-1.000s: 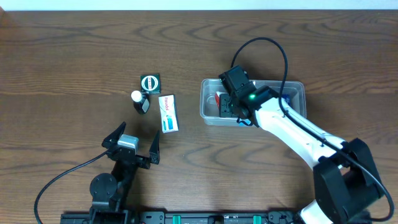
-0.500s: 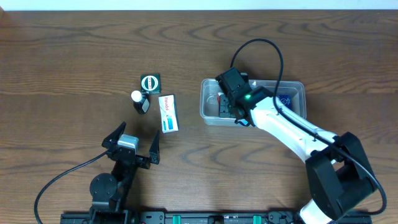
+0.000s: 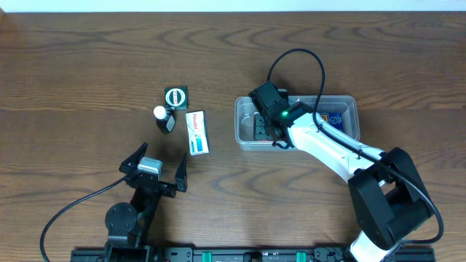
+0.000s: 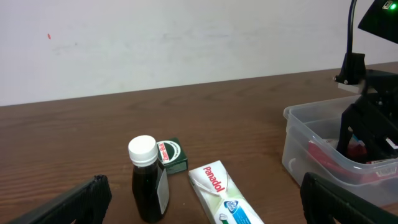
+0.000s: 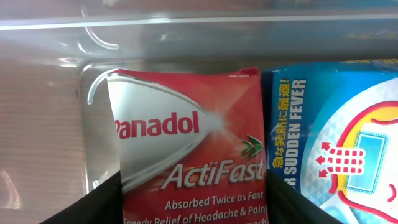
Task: Pack container
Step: 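Lower the red box into the container next to the blue box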
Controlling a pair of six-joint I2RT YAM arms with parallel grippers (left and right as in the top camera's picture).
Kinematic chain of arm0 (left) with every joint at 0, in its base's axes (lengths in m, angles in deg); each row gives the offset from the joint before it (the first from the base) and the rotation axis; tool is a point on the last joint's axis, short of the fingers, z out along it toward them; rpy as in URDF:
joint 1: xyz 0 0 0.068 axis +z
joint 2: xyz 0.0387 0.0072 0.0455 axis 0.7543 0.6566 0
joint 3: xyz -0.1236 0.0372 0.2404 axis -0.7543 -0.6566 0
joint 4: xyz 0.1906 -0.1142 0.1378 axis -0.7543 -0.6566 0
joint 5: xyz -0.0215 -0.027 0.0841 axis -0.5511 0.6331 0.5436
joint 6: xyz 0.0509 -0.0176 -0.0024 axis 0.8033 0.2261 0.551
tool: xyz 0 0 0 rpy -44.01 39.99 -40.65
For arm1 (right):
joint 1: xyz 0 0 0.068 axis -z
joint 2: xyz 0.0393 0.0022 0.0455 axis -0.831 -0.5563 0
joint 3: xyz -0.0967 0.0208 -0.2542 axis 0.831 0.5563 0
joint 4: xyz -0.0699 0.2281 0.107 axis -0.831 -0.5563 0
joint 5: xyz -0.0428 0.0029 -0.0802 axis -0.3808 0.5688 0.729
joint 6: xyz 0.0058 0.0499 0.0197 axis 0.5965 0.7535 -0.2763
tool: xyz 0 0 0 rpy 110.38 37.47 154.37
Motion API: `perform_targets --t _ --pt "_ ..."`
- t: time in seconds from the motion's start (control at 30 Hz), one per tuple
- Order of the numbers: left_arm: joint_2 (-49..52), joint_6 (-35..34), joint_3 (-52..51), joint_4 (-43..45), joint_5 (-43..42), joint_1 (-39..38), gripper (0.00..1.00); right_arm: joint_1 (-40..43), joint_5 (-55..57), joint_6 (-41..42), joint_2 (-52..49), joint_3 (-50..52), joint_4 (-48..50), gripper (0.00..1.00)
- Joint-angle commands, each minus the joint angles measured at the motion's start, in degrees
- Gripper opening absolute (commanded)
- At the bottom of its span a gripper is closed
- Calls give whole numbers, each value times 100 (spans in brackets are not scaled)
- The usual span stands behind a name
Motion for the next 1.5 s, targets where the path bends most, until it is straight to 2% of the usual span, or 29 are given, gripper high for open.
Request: perform_targets --t 0.0,0.47,0.6,0.87,1.13,1.47 --pt "-39 39 -87 -214 -98 44 98 -52 79 76 -20 -4 -2 62" --pt "-39 39 -87 -214 -98 44 98 -52 -48 -48 -13 -7 0 72" --pt "-39 39 -87 -214 -98 44 98 -52 -48 -238 -13 -52 -2 72" --pt "-39 39 -87 -214 -98 44 98 -52 -221 -254 -13 -144 -9 61" --pt "-39 39 -87 -212 -98 44 98 -46 -205 -885 -13 -146 -28 45" --pt "-39 39 -87 -212 -98 44 98 -46 149 -894 -13 -146 -293 47"
